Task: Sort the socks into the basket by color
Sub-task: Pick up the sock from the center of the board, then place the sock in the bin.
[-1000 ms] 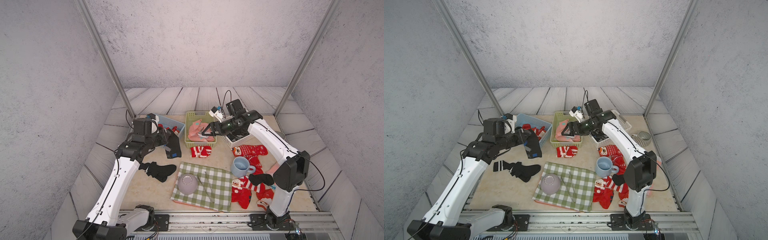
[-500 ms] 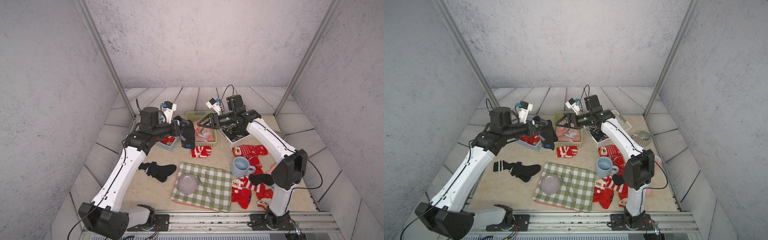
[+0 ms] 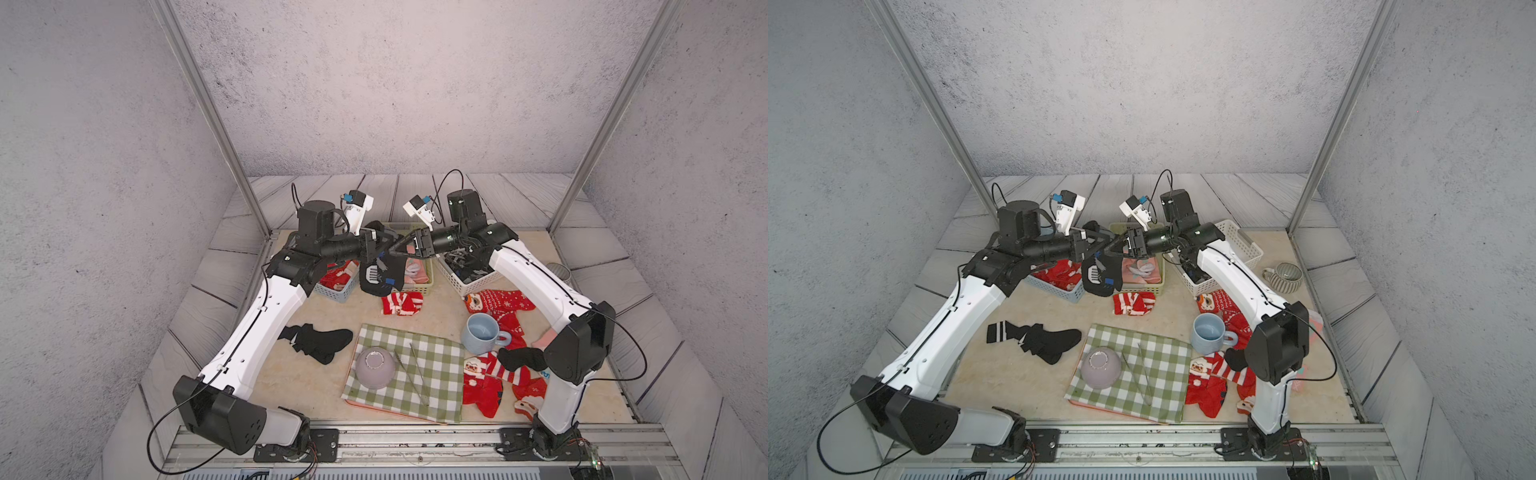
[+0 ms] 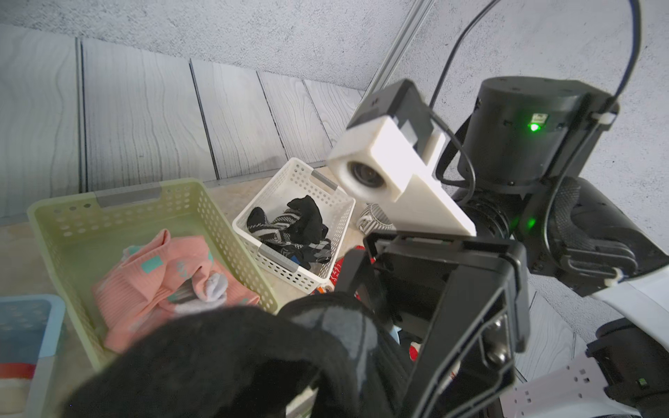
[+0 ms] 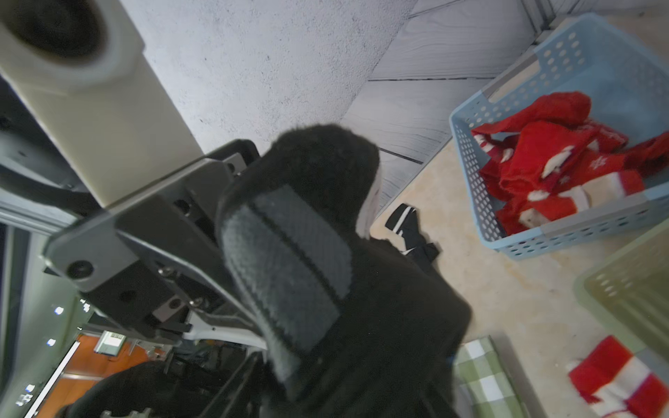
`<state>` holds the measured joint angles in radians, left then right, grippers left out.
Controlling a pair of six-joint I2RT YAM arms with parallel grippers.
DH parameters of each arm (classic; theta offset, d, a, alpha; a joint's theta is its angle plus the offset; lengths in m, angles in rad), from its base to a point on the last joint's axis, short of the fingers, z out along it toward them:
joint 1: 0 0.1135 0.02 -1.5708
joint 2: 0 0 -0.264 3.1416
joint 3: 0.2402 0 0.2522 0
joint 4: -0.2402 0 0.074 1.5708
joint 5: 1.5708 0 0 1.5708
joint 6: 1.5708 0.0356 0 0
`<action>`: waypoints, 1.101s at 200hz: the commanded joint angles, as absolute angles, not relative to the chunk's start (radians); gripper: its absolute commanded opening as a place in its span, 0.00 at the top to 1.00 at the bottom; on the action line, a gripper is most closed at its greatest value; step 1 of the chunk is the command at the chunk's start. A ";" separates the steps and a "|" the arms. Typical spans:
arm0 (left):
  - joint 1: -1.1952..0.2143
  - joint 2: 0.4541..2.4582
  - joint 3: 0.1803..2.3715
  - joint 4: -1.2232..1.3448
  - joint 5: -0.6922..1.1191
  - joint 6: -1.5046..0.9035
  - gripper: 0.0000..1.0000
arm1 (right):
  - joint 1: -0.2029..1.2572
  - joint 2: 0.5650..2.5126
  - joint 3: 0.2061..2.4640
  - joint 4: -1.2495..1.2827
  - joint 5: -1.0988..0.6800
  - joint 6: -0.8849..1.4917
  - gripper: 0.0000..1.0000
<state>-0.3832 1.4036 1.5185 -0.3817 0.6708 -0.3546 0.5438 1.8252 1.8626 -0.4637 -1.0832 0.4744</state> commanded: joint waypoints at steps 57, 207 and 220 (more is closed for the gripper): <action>-0.394 1.410 1.558 -0.333 0.703 -0.342 1.00 | 0.544 1.759 1.884 -0.547 -1.033 0.390 1.00; -0.379 1.274 1.441 -0.370 0.569 -0.336 0.26 | 0.401 1.829 2.155 -0.778 -0.567 0.210 1.00; -0.377 1.266 1.430 -0.374 0.556 -0.334 0.26 | 0.375 1.850 2.159 -0.763 -0.535 0.216 1.00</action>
<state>-0.3851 1.2930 1.4563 -0.3645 0.5900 -0.3450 0.4160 1.8050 2.1292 -0.7589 -0.6289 0.2413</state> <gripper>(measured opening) 0.738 0.057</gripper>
